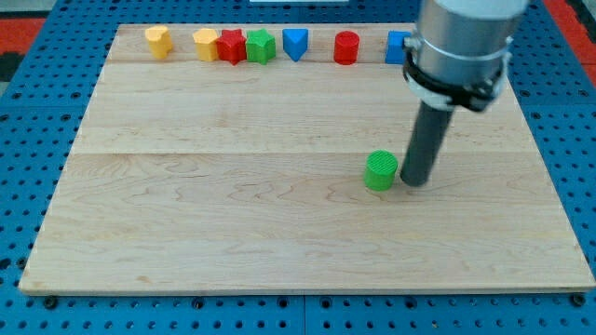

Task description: Slide the green circle to the top right

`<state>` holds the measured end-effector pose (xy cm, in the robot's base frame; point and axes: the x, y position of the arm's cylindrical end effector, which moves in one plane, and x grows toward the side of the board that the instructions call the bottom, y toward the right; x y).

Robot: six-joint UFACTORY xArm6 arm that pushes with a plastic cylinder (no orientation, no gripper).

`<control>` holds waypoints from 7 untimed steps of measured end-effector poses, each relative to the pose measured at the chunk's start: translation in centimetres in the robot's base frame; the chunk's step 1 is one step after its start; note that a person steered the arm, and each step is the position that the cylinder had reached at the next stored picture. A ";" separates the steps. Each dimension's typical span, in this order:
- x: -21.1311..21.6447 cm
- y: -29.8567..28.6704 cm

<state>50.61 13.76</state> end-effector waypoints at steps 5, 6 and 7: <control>-5.9 -6.8; -7.5 -3.0; -12.1 -0.6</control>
<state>38.54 13.20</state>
